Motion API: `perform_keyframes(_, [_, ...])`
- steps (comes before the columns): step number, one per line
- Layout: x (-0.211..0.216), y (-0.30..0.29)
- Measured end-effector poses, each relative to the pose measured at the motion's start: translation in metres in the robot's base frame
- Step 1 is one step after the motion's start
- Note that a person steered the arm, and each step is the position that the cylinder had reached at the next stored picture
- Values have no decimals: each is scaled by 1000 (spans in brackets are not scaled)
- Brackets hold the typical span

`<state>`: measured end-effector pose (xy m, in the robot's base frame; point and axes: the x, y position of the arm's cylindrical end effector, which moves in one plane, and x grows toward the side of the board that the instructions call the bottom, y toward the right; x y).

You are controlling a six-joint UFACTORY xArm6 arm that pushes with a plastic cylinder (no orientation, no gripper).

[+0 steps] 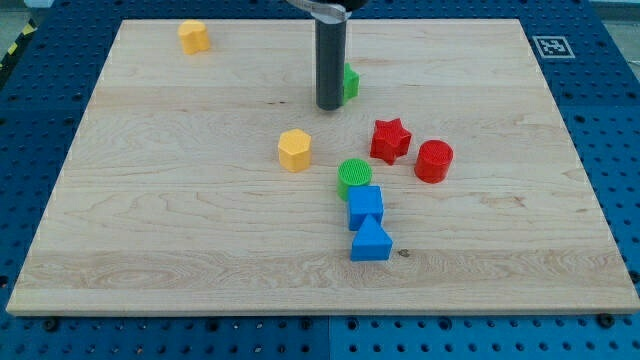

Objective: Move the green star towards the top center of the board

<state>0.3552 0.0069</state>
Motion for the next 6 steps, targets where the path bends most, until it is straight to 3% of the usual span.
perform_keyframes(2, [-26,-1])
perform_keyframes(4, [21,22])
perform_keyframes(6, [-34,20])
